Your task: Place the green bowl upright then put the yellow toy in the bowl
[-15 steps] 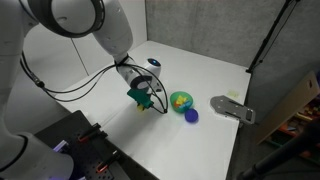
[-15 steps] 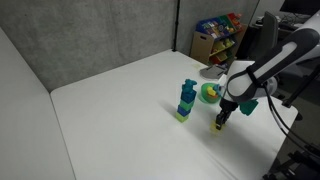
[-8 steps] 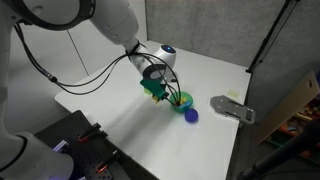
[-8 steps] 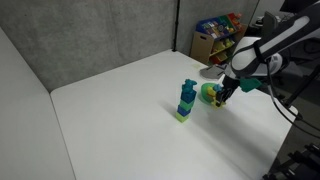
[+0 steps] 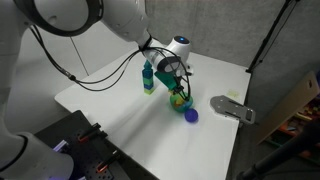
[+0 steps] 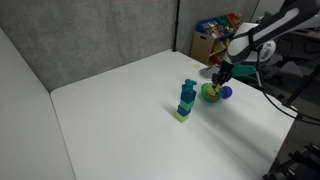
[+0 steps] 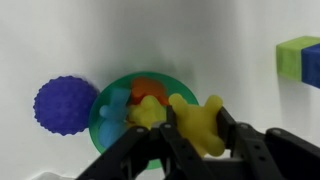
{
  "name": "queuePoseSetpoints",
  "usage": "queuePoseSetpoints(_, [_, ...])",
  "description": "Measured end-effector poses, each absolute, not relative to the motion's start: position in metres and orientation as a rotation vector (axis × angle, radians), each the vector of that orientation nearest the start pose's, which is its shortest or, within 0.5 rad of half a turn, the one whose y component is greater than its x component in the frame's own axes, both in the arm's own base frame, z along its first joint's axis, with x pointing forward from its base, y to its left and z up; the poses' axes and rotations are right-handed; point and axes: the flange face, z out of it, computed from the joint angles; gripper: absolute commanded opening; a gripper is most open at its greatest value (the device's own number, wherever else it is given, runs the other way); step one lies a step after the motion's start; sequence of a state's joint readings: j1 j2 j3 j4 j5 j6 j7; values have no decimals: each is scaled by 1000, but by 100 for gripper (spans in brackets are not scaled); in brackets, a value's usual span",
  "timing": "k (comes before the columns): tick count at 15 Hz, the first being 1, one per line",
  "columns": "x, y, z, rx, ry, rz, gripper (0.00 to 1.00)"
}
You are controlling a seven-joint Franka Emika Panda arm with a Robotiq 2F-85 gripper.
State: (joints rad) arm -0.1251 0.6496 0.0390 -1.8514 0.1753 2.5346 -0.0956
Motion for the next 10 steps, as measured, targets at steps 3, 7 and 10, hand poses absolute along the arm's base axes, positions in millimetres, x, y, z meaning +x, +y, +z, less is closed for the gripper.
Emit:
queuePoseSetpoints(3, [656,-62,158,-3022,305,-71,17])
queuePoseSetpoints(7, [664,-66,134,-3026,383,-43,66])
queuePoseSetpoints(10, [668,-69,129,-3024,412,-24,83])
